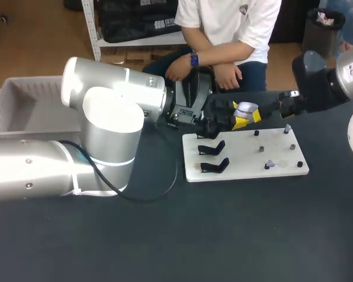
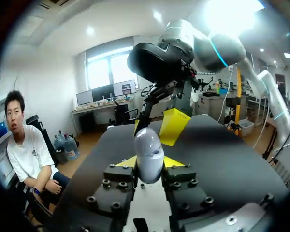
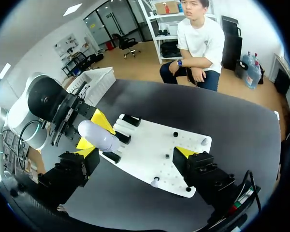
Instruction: Pick up each earbud case from the left stands, insert the matching earbuds, close the lid, and place the case in the box.
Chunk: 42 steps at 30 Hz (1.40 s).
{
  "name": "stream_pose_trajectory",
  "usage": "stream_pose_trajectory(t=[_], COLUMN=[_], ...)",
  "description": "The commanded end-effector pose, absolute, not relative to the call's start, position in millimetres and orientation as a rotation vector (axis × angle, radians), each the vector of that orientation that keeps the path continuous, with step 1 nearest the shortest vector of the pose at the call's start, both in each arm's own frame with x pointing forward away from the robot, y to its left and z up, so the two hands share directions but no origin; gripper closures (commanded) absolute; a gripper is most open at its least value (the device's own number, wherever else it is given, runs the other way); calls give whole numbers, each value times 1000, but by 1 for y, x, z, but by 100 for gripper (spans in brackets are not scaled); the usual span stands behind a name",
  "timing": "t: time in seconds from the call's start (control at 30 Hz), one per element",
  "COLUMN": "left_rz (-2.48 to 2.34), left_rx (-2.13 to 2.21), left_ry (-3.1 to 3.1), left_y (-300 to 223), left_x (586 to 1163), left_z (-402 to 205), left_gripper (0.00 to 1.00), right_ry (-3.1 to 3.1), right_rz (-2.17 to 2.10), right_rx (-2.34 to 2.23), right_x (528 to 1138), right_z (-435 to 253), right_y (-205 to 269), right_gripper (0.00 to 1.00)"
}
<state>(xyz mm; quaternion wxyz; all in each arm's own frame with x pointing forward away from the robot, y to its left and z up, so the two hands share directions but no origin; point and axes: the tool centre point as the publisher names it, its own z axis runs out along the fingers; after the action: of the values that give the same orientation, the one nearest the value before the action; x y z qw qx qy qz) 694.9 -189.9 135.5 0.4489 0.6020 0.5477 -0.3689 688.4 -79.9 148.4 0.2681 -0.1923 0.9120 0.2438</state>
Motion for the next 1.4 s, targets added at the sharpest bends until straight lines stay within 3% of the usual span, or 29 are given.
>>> stream_pose_trajectory(t=[0.03, 0.4, 1.0, 1.4], left_rz=[-918, -988, -1144, -1111], left_rx=[1492, 1411, 1240, 1239], left_ry=[1345, 1368, 1238, 1274], left_y=[-191, -182, -177, -185], left_x=[695, 696, 700, 706], left_z=[135, 129, 148, 141], left_gripper=[100, 100, 100, 100], right_ry=[2458, 2459, 2595, 2620], right_rz=[659, 581, 225, 174], right_rx=[-521, -539, -544, -544], right_x=[693, 696, 717, 719], right_z=[149, 160, 123, 118], right_y=[-82, -92, -169, -175], right_gripper=[0, 0, 0, 0])
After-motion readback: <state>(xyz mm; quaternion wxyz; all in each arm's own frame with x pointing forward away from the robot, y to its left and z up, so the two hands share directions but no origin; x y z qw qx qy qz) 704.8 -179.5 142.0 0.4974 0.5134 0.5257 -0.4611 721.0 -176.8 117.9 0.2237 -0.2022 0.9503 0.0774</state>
